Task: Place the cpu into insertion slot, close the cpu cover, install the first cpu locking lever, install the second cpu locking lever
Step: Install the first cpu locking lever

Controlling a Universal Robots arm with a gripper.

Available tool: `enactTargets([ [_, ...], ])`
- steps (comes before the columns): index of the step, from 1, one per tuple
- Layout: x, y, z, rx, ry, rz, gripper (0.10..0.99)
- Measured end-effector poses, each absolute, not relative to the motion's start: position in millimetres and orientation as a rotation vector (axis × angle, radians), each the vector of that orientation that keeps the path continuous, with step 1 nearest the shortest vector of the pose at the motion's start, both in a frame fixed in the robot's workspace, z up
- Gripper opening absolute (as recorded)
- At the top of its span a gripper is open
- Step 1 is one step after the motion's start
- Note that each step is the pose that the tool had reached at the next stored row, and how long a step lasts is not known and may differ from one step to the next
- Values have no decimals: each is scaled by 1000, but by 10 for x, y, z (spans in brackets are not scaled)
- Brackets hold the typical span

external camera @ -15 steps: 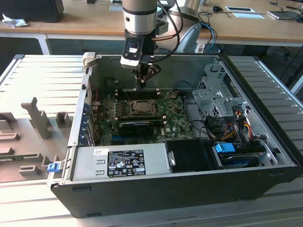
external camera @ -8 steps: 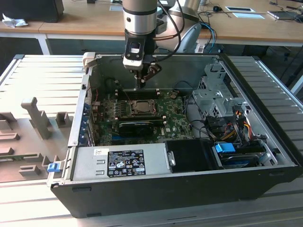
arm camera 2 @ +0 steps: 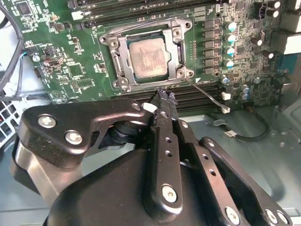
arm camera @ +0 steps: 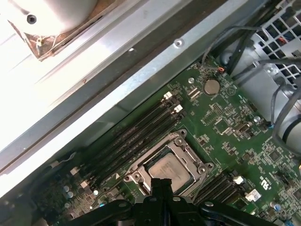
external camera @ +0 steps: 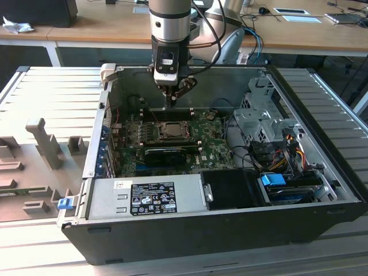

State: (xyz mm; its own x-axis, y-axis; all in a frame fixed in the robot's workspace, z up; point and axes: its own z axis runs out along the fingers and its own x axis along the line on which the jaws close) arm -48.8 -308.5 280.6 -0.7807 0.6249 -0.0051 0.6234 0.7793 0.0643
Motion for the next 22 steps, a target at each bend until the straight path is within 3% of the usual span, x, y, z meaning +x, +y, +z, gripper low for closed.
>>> enactTargets([
  [22,-489,-3085,2806,441,3095,98,106],
])
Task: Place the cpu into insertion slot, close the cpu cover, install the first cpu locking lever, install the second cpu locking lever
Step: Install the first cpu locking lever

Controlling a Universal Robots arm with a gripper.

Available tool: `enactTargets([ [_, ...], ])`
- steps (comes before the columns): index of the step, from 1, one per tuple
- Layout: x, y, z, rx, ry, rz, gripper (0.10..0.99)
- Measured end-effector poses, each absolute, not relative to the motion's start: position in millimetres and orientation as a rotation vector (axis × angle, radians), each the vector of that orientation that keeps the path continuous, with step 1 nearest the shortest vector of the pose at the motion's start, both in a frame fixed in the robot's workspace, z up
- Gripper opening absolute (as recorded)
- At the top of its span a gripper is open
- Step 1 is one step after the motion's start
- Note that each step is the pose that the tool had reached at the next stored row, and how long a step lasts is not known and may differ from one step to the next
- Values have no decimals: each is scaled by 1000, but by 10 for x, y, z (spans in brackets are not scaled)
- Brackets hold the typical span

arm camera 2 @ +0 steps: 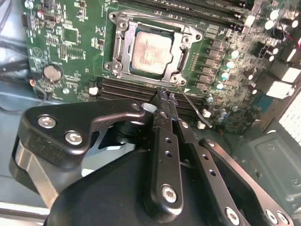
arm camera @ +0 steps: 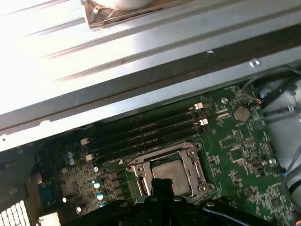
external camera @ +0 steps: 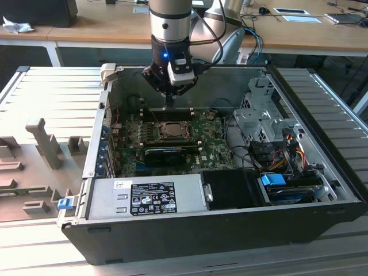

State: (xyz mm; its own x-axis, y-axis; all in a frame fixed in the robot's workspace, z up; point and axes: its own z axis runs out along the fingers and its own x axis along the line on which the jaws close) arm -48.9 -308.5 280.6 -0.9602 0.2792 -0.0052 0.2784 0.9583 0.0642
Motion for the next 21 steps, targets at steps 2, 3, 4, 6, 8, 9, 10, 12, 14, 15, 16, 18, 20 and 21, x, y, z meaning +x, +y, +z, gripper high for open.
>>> enactTargets([
  [2,-490,-3085,2807,378,3104,99,106],
  [3,-490,-3085,2807,363,3106,99,106],
  [4,-490,-3085,2806,339,3110,99,106],
  [6,-490,-3085,2807,306,3114,99,106],
  [8,-490,-3085,2806,283,3116,99,106],
  [9,-491,-3085,2806,257,3119,99,106],
  [10,-491,-3085,2806,233,3121,100,106],
  [12,-492,-3085,2806,195,3125,100,106],
  [14,-492,-3085,2806,139,3129,100,106],
  [15,-492,-3085,2806,44,3134,100,106],
  [16,-492,-3085,2806,6,3135,101,106],
  [18,-492,-3085,2805,-89,3135,101,106],
  [20,-519,-3085,2801,-117,3135,101,106],
  [21,-552,-3085,2800,-118,3135,101,106],
])
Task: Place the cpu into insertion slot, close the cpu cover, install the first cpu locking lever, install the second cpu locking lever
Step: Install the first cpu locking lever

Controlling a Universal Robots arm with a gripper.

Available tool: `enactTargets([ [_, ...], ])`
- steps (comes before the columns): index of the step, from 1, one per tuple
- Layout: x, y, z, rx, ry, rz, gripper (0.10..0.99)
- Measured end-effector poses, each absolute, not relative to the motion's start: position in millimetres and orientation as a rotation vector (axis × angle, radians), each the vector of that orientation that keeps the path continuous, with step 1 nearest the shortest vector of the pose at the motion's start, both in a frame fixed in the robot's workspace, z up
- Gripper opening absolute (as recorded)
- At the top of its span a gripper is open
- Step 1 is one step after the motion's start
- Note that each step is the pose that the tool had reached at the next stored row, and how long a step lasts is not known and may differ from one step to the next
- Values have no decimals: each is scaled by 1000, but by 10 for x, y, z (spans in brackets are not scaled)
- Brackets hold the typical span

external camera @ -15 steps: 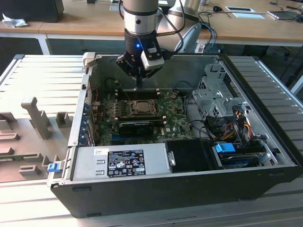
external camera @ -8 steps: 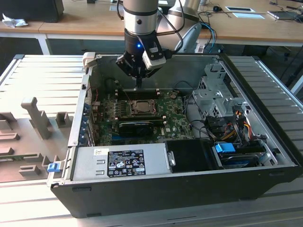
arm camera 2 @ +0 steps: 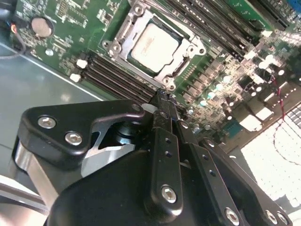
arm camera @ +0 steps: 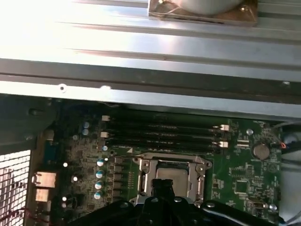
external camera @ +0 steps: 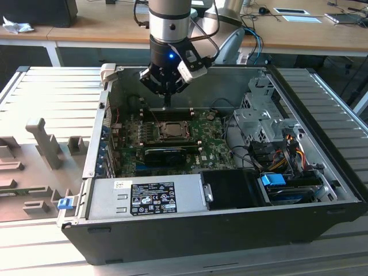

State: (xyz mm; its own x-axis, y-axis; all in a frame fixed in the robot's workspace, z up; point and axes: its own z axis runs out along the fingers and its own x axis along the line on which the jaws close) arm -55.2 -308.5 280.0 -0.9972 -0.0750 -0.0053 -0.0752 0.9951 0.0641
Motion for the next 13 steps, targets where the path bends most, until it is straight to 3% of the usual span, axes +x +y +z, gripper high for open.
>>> enactTargets([
  [13,-1171,-2988,2579,-124,3125,100,106],
])
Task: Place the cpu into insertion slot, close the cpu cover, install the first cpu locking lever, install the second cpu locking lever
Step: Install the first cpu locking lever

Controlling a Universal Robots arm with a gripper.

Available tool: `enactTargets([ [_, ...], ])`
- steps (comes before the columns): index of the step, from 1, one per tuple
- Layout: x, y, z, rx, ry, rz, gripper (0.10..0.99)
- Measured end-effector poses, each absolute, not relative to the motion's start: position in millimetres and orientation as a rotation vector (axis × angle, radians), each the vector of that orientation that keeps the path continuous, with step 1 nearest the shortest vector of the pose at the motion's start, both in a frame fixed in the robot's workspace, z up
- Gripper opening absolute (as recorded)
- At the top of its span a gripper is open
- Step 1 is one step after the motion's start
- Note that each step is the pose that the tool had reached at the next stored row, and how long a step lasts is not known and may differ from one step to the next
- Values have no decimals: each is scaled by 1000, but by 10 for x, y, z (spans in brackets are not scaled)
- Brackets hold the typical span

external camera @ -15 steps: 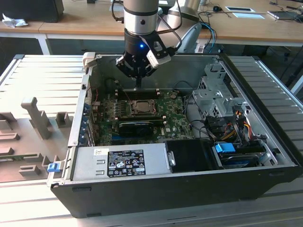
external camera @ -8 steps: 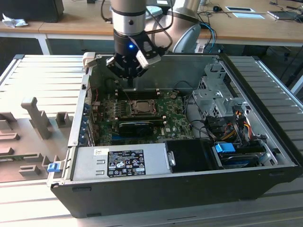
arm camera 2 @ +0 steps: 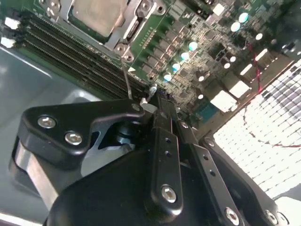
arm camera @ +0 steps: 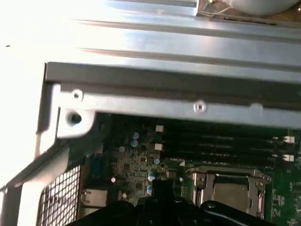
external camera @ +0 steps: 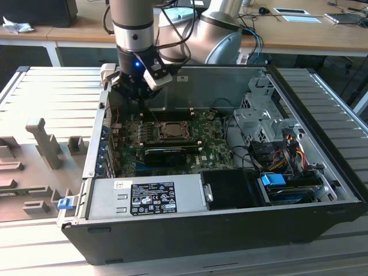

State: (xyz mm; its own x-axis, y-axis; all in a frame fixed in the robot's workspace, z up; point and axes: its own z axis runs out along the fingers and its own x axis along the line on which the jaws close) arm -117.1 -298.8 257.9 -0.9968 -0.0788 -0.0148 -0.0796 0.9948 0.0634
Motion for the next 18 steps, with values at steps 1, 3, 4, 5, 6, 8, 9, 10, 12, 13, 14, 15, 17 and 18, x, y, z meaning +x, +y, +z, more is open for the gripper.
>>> enactTargets([
  [1,-1163,-2976,2579,-124,3125,100,106],
  [3,-1137,-2968,2578,-124,3125,100,106],
  [4,-1124,-2964,2578,-124,3125,100,106],
  [5,-1093,-2955,2578,-124,3125,100,106],
  [6,-1056,-2952,2578,-124,3125,100,106],
  [8,-974,-2951,2578,-124,3125,100,106],
  [9,-898,-2950,2576,-125,3125,100,106],
  [10,-810,-2950,2574,-124,3125,100,106],
  [12,-672,-2950,2563,-125,3126,100,106],
  [13,-628,-2949,2558,-124,3126,100,106],
  [14,-557,-2949,2548,-124,3126,101,106],
  [15,-508,-2950,2541,-124,3126,116,106],
  [17,-468,-2949,2534,-124,3124,144,106],
  [18,-451,-2948,2525,-123,3123,152,106],
])
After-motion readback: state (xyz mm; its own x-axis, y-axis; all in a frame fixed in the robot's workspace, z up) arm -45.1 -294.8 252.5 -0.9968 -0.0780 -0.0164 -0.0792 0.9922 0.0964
